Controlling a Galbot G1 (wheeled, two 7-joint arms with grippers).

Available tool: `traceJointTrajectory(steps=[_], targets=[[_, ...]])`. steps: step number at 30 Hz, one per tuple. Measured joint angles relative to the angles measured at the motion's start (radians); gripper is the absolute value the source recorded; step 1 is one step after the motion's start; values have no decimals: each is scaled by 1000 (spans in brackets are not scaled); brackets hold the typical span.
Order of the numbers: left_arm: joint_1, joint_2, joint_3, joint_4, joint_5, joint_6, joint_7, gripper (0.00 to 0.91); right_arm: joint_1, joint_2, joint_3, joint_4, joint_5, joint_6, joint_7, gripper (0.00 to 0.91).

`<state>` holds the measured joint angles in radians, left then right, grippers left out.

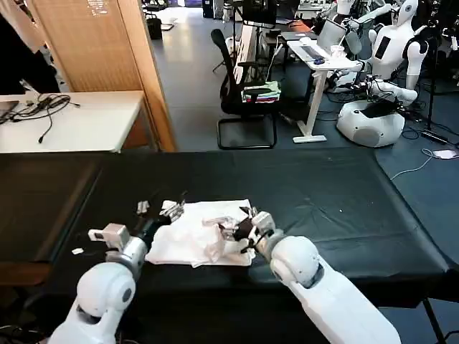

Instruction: Fold and organize the clothes.

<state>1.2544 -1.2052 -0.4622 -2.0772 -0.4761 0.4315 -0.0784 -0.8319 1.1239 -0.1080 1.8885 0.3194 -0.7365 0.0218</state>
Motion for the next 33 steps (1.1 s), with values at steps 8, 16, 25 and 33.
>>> traceJointTrajectory(steps=[8,16,25,33], targets=[[-6,6,-3,17,1,1,2,878,-103,-56,103,57,-103,0,36,878],[4,6,-9,18,6,1,2,878,-190,-56,196,101,16,37,19,878],[13,1,-8,17,24,-1,3,878,-133,-17,126,82,19,149,-50,878],[29,-8,-9,14,37,-2,3,878,17,37,-21,-81,-11,200,-105,878]])
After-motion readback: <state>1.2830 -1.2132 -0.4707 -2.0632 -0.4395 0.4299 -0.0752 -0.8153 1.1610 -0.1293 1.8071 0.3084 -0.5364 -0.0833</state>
